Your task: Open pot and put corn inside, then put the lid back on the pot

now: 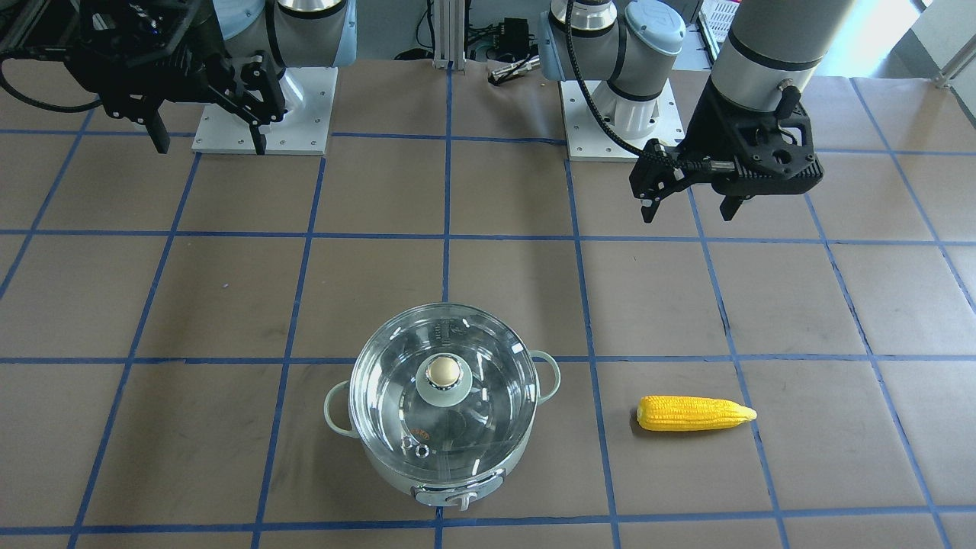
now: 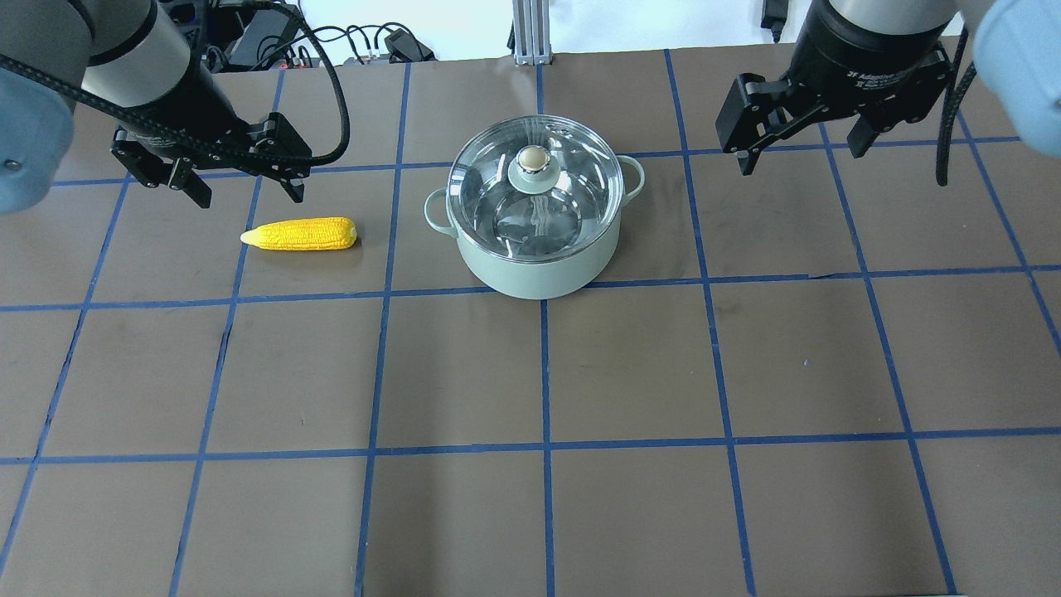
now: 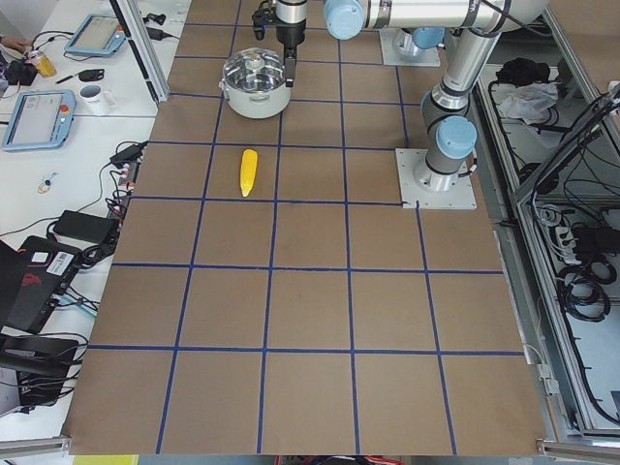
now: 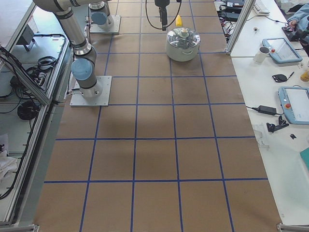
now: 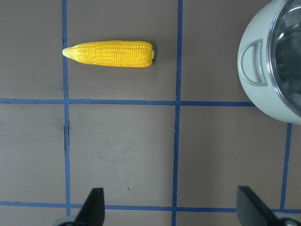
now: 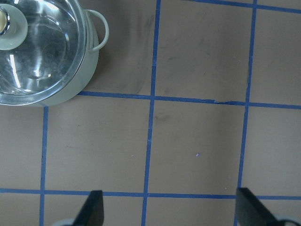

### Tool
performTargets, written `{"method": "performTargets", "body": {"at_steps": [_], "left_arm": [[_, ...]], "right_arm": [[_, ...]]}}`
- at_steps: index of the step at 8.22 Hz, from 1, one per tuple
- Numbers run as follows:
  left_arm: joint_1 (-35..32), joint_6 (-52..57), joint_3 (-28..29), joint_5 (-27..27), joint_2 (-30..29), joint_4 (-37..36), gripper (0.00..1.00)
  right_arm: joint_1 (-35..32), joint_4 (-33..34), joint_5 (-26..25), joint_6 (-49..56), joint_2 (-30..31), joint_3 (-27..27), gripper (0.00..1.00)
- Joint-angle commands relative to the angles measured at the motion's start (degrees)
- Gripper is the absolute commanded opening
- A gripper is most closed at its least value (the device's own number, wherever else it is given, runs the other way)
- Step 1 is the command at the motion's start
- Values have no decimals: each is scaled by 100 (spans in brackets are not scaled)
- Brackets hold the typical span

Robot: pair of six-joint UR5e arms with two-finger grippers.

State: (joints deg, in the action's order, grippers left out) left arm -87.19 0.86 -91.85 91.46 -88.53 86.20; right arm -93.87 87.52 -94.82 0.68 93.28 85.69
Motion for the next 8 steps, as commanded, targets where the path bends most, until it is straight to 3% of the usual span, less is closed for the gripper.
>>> {"method": "performTargets", "body": {"at_steps": [1, 3, 6, 8], "left_arm": [[0, 2, 9, 4, 37, 107, 100], [0, 168, 9, 256, 29, 98, 100], [105, 2282, 18, 373, -208, -172, 100], [184, 4017, 62, 390, -358, -602, 100]], "right_arm": [[0, 19, 16, 2, -3, 9, 100], [-9, 19, -2, 2, -3, 18, 100], [-9, 19, 130, -15, -55, 18, 100], [-9, 19, 498, -59, -91, 18, 100]]}}
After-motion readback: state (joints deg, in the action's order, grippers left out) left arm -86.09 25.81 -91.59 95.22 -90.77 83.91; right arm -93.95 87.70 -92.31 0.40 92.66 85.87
